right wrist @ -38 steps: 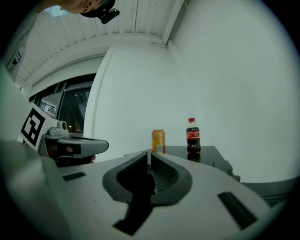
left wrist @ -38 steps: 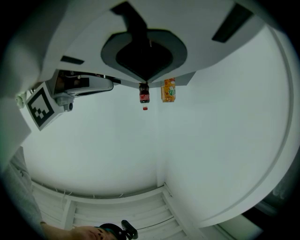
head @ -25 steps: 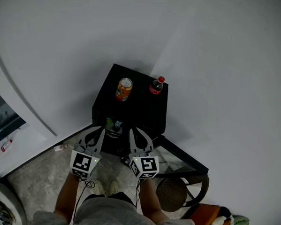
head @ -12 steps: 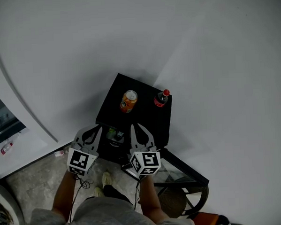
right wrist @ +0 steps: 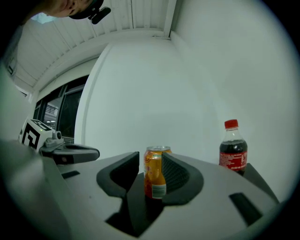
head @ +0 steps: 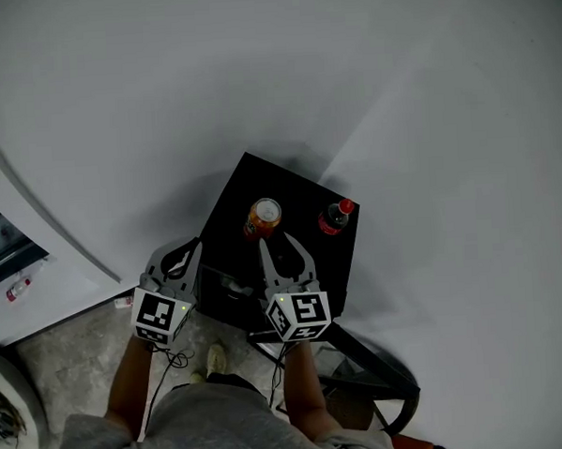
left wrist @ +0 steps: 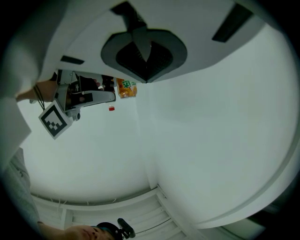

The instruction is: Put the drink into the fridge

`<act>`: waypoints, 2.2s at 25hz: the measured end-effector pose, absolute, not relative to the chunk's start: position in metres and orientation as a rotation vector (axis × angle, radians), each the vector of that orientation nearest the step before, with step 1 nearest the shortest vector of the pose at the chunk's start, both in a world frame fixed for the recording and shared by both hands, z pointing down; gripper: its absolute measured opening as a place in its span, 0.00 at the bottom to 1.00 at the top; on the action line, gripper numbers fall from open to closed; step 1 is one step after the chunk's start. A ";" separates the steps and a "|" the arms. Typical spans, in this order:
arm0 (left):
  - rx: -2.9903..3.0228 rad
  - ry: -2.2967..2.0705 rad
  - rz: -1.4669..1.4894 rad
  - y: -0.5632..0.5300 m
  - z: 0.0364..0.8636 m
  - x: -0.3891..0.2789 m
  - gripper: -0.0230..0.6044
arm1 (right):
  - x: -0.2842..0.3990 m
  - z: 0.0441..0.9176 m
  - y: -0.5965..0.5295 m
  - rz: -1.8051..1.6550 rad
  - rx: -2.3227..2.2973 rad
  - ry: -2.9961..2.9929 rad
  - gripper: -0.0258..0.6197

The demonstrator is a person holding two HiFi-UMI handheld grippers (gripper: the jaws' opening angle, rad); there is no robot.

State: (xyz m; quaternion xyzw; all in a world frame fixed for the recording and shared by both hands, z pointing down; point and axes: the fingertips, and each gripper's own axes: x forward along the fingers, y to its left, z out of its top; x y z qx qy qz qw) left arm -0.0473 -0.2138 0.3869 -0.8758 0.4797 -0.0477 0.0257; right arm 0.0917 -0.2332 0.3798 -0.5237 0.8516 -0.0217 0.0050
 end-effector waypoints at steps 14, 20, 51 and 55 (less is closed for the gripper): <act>-2.682 1.542 -0.196 -0.253 0.399 -0.040 0.04 | 0.079 0.402 -0.287 -0.148 -1.541 2.802 0.52; -2.686 1.540 -0.194 -0.262 0.399 -0.043 0.04 | 0.075 0.402 -0.296 -0.128 -1.539 2.818 0.53; -2.875 1.131 -0.122 -0.207 0.383 -0.037 0.04 | 0.094 0.365 -0.206 -0.073 -1.872 2.581 0.54; -2.908 1.036 -0.103 -0.184 0.383 -0.032 0.04 | 0.097 0.363 -0.171 -0.070 -1.940 2.518 0.54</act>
